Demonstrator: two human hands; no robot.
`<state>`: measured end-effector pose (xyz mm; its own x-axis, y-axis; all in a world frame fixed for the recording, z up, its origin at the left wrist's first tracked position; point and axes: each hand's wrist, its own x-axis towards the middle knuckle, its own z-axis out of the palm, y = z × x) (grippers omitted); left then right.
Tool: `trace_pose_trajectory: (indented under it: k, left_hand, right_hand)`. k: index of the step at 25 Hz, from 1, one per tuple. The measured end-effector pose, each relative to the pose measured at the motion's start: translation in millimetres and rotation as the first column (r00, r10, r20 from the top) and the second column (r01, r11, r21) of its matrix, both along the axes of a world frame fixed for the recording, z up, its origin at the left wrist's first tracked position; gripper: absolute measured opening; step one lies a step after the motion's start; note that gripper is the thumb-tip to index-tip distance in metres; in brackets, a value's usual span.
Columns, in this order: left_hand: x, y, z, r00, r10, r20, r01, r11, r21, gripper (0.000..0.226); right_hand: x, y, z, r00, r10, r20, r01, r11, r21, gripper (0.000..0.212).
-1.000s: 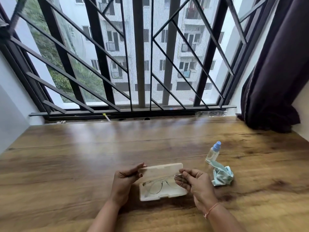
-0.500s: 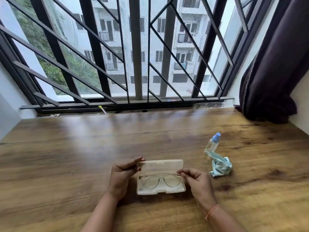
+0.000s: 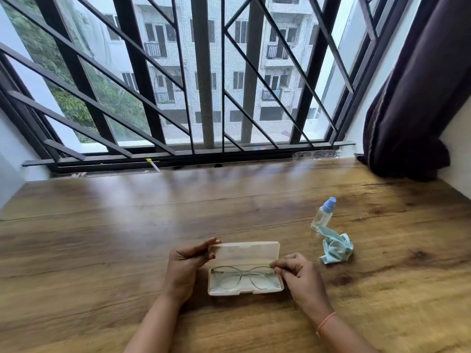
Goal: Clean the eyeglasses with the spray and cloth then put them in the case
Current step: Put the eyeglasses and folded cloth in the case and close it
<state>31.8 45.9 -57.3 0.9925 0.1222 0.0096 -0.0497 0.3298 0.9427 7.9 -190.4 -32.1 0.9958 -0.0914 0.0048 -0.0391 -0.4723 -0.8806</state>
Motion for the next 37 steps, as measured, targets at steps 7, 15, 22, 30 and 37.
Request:
trace_pose_trajectory:
  k: [7,15,22,30,37]
  left_hand:
    - [-1.8,-0.6,1.1,1.0,0.003,-0.015,-0.003,1.0,-0.003,0.034]
    - [-15.5,2.6,-9.2,0.997,0.02,-0.077,-0.017,0.999,0.037,0.036]
    - [-17.8,0.1,-9.4,0.992,0.03,-0.124,-0.026,0.999,0.034,0.032]
    - [-32.5,5.4,-16.1,0.978,0.153,-0.142,-0.146,0.988,0.056,0.022]
    - [-32.0,46.6,-5.5,0.833,0.524,-0.175,-0.545,0.832,-0.105,0.022]
  right_hand:
    - [-3.4,-0.3,2.9,1.0,-0.014,0.003,0.014,1.0,-0.012,0.011]
    - [3.0,0.0,1.3,1.0,0.006,-0.012,-0.006,1.0,0.031,0.009]
    - [5.1,-5.8,-1.4,0.997,0.007,-0.074,0.004,0.989,0.147,0.02]
    - [14.6,4.5,-4.8,0.973,-0.033,-0.228,0.113,0.93,0.351,0.012]
    - [85.0,101.8,6.5,0.927,0.181,-0.328,0.066,0.784,0.618,0.019]
